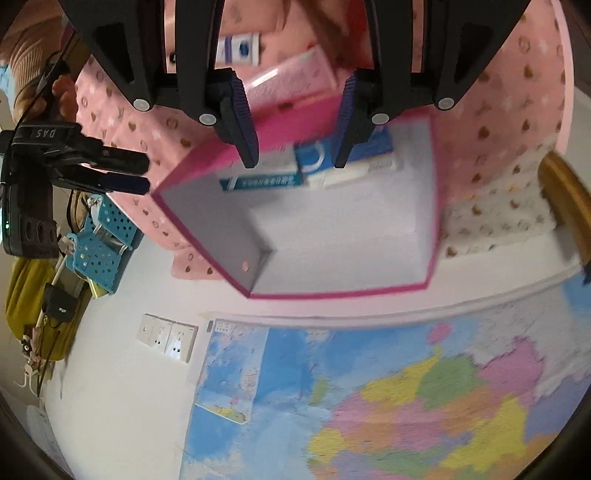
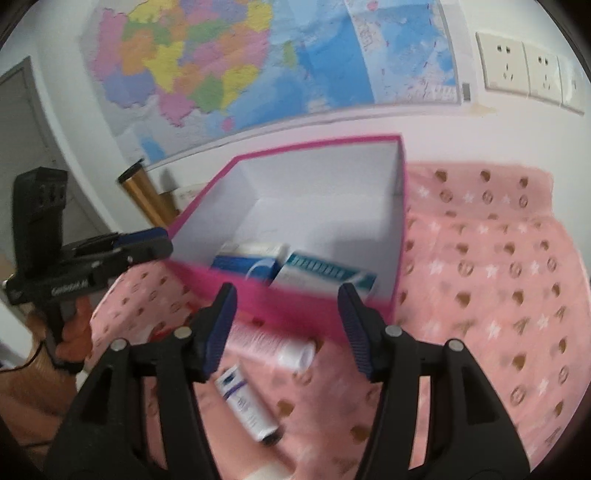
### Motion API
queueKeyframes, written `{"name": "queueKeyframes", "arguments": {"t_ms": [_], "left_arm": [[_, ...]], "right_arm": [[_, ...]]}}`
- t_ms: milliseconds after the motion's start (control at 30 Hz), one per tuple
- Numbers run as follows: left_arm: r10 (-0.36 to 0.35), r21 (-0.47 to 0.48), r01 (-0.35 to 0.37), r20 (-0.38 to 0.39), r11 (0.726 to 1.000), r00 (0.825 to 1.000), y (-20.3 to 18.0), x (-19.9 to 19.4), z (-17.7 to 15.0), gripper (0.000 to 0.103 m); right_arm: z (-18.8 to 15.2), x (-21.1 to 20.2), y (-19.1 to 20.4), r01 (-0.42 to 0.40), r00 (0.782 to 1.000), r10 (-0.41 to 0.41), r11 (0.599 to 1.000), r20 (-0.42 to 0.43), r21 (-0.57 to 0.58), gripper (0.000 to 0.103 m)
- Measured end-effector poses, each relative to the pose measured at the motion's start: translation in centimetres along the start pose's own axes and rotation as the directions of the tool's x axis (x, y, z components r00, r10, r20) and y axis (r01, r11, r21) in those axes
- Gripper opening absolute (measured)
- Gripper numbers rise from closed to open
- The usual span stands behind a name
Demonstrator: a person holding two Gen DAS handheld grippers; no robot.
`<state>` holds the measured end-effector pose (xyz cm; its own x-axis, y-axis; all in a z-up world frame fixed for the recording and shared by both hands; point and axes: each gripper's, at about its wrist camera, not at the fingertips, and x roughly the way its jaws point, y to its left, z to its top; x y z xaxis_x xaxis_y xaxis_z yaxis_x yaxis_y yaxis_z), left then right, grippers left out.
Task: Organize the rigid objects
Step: 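Lower the medicine box into the magenta box and open the left tool, then reach the left tool to the large pink bottle and grasp it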
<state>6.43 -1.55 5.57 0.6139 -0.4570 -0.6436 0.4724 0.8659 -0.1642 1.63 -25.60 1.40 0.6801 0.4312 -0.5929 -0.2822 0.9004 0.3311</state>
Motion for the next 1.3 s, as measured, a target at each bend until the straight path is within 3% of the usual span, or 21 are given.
{"name": "queueKeyframes", "arguments": {"t_ms": [233,367,567,900,1100,1300], "left_arm": [[0.005,0.005,-0.005,-0.067,1.000,0.998,-0.4,-0.8,-5.2,0.041],[-0.031,0.031,0.035,-0.108,0.999,0.994,-2.1,-0.2,-7.2,0.041],[-0.063,0.016,0.067,-0.202,0.998,0.977,-3.0,1.4,-10.0,0.041],[-0.067,-0.006,0.068,-0.265,0.998,0.962,-3.4,2.1,-12.1,0.041],[-0.068,-0.006,0.070,-0.281,0.998,0.957,-3.4,2.1,-12.1,0.042],[-0.086,-0.018,0.085,-0.297,0.996,0.951,-3.6,2.6,-12.2,0.046]], "right_arm": [[-5.8,0.6,-0.2,-0.025,0.994,0.032,0.998,-0.108,0.064,0.059],[-8.6,1.1,-0.7,-0.029,0.982,0.049,0.994,-0.182,0.109,0.059],[-11.5,0.3,-1.1,-0.024,0.974,0.061,0.985,-0.217,0.168,0.059],[-14.1,-0.9,-0.4,-0.049,0.963,0.104,0.975,-0.248,0.217,0.062],[-14.4,-0.4,0.6,-0.027,0.966,0.071,0.984,-0.250,0.174,0.061],[-14.4,0.1,0.4,-0.028,0.969,0.067,0.986,-0.238,0.163,0.051]]}}
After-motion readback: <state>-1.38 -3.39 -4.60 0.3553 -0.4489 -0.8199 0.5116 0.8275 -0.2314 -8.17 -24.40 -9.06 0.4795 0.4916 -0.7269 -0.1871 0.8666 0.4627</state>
